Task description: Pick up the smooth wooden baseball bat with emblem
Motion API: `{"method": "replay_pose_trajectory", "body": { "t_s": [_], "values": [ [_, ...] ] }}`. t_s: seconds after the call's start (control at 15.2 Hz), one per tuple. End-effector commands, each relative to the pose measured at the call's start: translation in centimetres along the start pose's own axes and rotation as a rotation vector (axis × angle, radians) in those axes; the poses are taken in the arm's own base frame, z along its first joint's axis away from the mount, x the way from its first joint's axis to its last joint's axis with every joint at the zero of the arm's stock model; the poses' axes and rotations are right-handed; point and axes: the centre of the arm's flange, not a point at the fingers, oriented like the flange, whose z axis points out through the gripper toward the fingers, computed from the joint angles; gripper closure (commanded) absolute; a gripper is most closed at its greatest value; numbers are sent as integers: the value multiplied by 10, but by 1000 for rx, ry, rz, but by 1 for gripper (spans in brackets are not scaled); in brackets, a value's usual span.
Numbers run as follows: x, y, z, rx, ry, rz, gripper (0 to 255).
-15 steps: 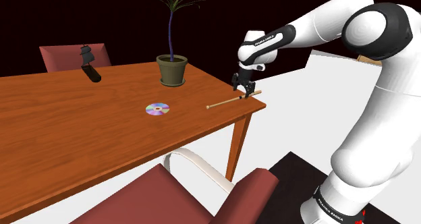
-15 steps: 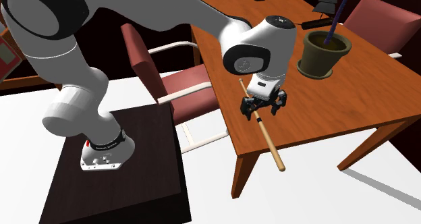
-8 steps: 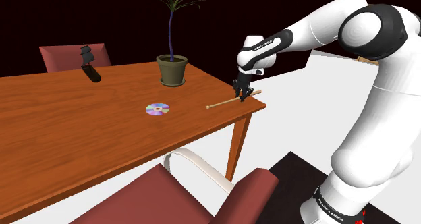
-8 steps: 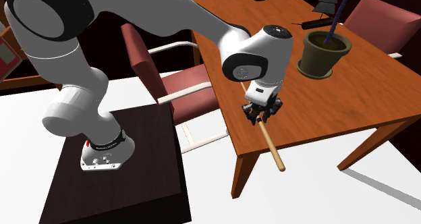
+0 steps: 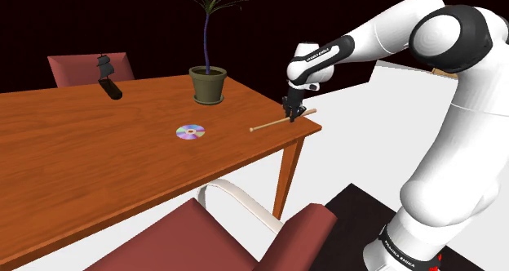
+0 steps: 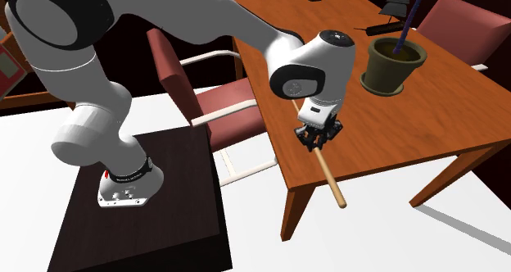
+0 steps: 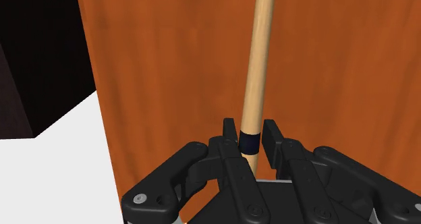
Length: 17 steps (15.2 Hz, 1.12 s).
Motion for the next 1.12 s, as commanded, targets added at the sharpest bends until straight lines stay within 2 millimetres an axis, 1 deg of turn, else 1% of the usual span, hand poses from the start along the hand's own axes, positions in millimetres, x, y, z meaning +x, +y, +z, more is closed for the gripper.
{"method": "replay_pose_trajectory", "body": {
  "t_s": [0.0, 0.92, 1.06],
  "values": [
    [-1, -1, -3, 0, -1, -1, 255],
    [1, -5, -76, 0, -1, -1, 255],
    [1, -5, -77, 0, -1, -1, 255]
  ]
}}
